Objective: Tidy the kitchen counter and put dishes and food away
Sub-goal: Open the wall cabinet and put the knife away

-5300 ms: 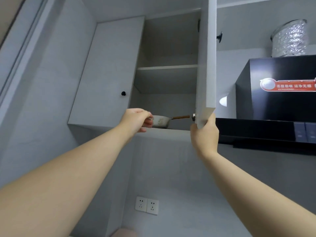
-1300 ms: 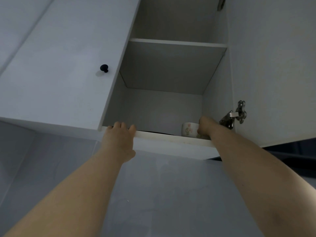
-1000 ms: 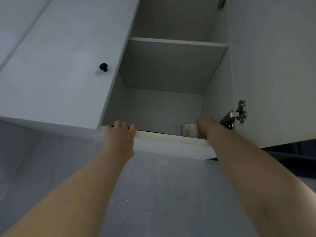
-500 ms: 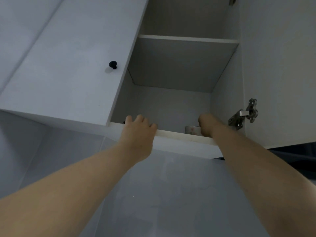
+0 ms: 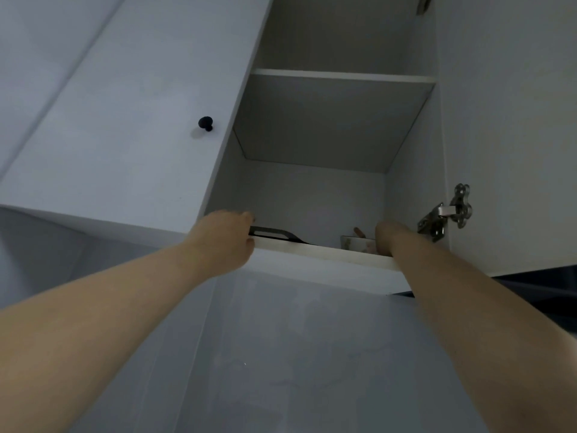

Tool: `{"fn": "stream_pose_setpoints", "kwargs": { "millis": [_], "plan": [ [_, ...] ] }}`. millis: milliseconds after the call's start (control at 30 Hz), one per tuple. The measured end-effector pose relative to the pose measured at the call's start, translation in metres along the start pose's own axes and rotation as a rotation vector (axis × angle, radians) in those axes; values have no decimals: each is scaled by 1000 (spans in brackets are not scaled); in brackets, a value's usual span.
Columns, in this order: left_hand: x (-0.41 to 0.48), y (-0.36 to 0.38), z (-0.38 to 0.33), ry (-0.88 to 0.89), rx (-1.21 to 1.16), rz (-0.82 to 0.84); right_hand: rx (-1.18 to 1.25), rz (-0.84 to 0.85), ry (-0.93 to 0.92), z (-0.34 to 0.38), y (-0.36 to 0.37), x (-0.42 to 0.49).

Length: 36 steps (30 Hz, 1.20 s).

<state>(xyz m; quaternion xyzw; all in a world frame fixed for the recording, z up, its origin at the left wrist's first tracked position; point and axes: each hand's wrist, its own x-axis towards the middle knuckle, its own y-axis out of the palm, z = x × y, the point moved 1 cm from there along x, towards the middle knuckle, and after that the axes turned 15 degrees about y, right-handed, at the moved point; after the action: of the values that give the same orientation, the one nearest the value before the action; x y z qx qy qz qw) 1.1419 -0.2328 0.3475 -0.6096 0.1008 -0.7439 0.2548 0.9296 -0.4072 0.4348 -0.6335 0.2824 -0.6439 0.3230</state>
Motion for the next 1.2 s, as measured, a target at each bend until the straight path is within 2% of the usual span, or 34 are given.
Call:
{"fn": "stream_pose_setpoints", "kwargs": {
  "millis": [100, 133, 200, 267, 300, 400, 500, 600, 767, 933, 1000, 1067, 1200],
  "plan": [
    [-5, 4, 8, 29, -9, -45, 24, 16, 24, -2, 1, -3],
    [-6, 6, 12, 84, 29, -103, 51, -25, 26, -3, 0, -5],
    [-9, 6, 19, 125, 108, -261, 161, -214, 30, -3, -7, -11],
    [-8, 4, 26, -6, 79, -412, 382, -356, -8, 8, -17, -18],
    [-8, 3, 31, -116, 22, -455, 527, -348, -70, 19, -22, -25],
    [1, 5, 50, -431, -269, -413, 830, -121, -344, 64, -30, -56],
    [9, 11, 71, -554, -341, -335, 880, 45, -437, 96, -29, -86],
    [12, 13, 77, -576, -259, -297, 876, 30, -464, 112, -33, -102],
    [8, -5, 69, -572, -13, -237, 637, 2, -440, 128, -44, -118],
    [-16, -53, 68, -502, 38, -207, 749, 18, -348, 152, -56, -132],
    [-31, -73, 70, -455, 50, -246, 826, 15, -433, 172, -64, -142],
    [-48, -92, 79, -429, 50, -290, 1054, 170, -595, 199, -77, -156],
    [-76, -129, 94, -390, 4, -361, 1392, 588, -697, 233, -100, -194]
  ]
}}
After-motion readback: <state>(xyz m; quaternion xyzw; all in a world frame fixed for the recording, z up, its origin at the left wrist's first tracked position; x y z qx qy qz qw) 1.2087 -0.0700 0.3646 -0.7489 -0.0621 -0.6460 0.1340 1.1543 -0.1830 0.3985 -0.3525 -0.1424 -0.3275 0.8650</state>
